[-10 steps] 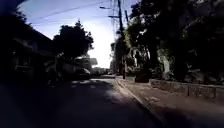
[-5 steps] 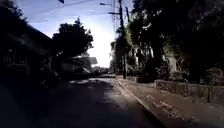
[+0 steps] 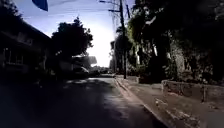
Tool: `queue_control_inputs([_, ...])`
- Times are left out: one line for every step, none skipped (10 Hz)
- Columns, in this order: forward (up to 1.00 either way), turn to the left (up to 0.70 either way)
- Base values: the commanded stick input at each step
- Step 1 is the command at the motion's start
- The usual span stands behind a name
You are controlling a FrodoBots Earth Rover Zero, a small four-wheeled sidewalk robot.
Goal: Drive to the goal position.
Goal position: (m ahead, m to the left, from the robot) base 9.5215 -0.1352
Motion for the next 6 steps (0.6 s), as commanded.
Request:
queue_control_inputs([0.85,0.00])
queue_control_inputs([0.85,0.00])
queue_control_inputs([0.85,0.00])
queue_control_inputs([0.85,0.00])
queue_control_inputs([0.85,0.00])
queue_control_inputs([0.85,0.00])
